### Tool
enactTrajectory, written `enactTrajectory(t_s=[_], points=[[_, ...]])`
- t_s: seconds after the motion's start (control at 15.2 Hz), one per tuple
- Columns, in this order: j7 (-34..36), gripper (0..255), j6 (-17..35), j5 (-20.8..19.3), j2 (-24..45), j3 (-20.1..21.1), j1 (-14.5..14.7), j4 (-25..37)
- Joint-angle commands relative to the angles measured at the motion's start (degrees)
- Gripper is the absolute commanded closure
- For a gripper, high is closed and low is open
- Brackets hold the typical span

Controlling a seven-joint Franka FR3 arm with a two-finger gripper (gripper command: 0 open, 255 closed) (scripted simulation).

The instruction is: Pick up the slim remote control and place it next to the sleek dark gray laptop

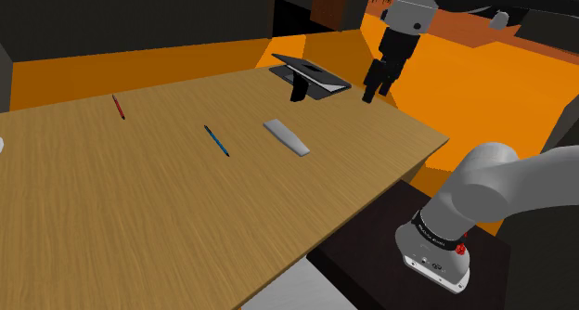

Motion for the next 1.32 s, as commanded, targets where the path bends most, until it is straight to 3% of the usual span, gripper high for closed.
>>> enactTrajectory(t_s=[0.0, 0.59, 1.25], points=[[0.0, 0, 0.0, 0.0, 0.0, 0.0, 0.0, 0.0], [5.16, 0, 17.11, 0.71, 15.63, 5.18, -0.31, -0.76], [12.85, 0, 32.18, -3.28, 37.42, 9.61, -1.43, 6.29]])
